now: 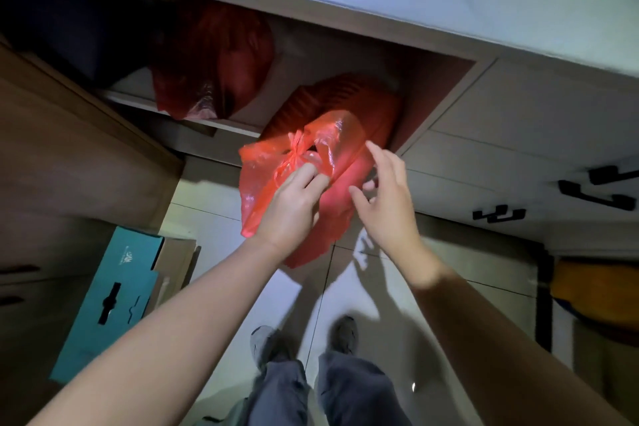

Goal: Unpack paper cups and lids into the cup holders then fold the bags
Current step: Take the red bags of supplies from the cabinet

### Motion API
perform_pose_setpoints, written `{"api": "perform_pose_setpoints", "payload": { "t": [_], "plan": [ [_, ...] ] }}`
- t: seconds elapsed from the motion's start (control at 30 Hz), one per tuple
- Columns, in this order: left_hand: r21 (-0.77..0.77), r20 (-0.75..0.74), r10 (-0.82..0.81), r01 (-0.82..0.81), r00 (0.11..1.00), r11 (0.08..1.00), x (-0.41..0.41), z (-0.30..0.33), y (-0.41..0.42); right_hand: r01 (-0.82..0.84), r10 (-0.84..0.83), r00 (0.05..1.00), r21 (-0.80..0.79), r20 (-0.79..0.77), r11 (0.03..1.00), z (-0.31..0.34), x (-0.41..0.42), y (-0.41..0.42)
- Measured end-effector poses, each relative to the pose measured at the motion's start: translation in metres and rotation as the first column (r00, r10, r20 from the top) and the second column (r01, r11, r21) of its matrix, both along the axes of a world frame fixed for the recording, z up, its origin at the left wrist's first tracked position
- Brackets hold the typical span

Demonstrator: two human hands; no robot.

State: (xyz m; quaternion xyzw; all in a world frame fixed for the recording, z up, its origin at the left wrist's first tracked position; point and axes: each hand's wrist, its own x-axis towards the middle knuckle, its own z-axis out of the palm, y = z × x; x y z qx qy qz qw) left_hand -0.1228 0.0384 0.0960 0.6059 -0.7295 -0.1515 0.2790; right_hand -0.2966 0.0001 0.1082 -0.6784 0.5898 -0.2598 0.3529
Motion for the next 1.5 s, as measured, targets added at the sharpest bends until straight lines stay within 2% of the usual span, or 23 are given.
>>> {"api": "perform_pose_setpoints", "payload": {
  "t": [0.07,0.17,0.3,0.4,0.5,0.6,0.67,0.77,0.87,0.97,1.07,1.23,1.37,1.5],
  "plan": [
    [0.034,0.043,-0.029,0.027,0.999,0.999,0.006,0.017,0.018,-0.219,0.217,0.964,0.005,-0.155,0.976,0.024,0.001,-0.002],
    [0.081,0.095,-0.071,0.063,0.993,0.995,0.013,0.045,0.045,-0.449,0.453,0.841,0.085,-0.295,0.889,0.057,0.010,0.003],
    [0.081,0.088,-0.134,0.127,0.987,0.989,0.014,0.084,0.080,-0.530,0.548,0.751,0.160,-0.369,0.833,0.079,0.019,0.037],
    [0.136,0.096,-0.196,0.182,0.976,0.974,0.010,0.109,0.109,-0.511,0.538,0.777,0.173,-0.326,0.842,0.091,0.014,0.075],
    [0.281,0.001,-0.206,0.197,0.979,0.939,0.004,0.131,0.134,-0.449,0.472,0.828,0.147,-0.304,0.881,0.110,-0.003,0.116],
    [0.241,-0.055,-0.266,0.271,0.962,0.932,-0.010,0.157,0.159,-0.344,0.346,0.917,0.050,-0.197,0.938,0.140,-0.028,0.159],
    [0.211,0.020,-0.320,0.309,0.947,0.927,-0.020,0.182,0.167,-0.252,0.253,0.954,0.029,-0.162,0.967,0.165,-0.047,0.185],
    [0.011,0.196,-0.443,0.450,0.875,0.893,-0.045,0.217,0.171,-0.140,0.133,0.970,-0.019,-0.202,0.990,0.206,-0.078,0.216],
    [-0.100,0.276,-0.466,0.507,0.841,0.856,-0.083,0.256,0.162,-0.007,-0.016,0.967,-0.090,-0.255,0.996,0.251,-0.111,0.235],
    [-0.190,0.299,-0.485,0.549,0.822,0.814,-0.127,0.290,0.146,0.138,-0.186,0.930,-0.168,-0.317,0.976,0.290,-0.151,0.239],
    [-0.204,0.288,-0.539,0.600,0.792,0.773,-0.176,0.327,0.123,0.299,-0.356,0.873,-0.211,-0.334,0.931,0.331,-0.200,0.231],
    [0.004,0.350,-0.584,0.622,0.733,0.783,-0.282,0.383,0.086,0.505,-0.605,0.723,-0.344,-0.333,0.792,0.400,-0.302,0.229],
    [0.015,0.423,-0.638,0.698,0.644,0.716,-0.385,0.414,0.061,0.587,-0.722,0.610,-0.425,-0.326,0.689,0.446,-0.394,0.232],
    [-0.059,0.404,-0.670,0.749,0.622,0.660,-0.489,0.441,0.049,0.595,-0.772,0.571,-0.507,-0.280,0.623,0.484,-0.484,0.234]
  ]
}}
